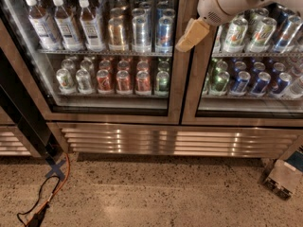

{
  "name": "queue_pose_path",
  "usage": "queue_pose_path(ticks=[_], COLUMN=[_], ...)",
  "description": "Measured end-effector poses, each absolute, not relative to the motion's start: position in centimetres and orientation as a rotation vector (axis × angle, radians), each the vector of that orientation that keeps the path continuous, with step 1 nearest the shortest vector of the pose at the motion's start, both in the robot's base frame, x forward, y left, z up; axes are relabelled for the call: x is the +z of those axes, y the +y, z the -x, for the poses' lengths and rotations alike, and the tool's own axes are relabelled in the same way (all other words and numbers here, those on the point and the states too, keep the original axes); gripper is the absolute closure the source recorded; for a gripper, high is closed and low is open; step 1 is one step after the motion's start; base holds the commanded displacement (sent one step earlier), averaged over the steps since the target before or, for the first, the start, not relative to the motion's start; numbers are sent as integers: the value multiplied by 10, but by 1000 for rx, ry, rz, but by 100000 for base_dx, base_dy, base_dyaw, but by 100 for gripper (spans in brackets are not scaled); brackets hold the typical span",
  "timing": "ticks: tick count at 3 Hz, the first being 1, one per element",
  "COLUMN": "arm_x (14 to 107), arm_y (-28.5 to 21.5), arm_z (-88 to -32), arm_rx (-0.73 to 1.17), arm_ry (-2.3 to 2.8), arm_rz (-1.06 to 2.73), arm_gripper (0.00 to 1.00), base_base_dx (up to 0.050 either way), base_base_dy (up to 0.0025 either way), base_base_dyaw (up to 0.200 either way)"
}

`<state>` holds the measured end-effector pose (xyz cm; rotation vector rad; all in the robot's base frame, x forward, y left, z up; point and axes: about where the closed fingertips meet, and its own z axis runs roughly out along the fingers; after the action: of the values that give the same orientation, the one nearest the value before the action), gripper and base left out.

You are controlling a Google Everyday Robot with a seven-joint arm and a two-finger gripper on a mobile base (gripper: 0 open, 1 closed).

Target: Open left fridge door

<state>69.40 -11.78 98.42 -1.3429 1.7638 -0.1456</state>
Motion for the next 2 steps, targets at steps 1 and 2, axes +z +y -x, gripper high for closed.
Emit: queue_pose_path(ticks=[1,2], arm_x=[984,984], arm_y=[-118,-117], arm_z=[-694,-694], arm_rx=[-145,-136], arm_ry=[1764,1768], arm_rz=[1343,1343], arm_gripper=[0,0], base_base_dx=[0,0], base_base_dy=[0,0], base_base_dyaw=[0,0])
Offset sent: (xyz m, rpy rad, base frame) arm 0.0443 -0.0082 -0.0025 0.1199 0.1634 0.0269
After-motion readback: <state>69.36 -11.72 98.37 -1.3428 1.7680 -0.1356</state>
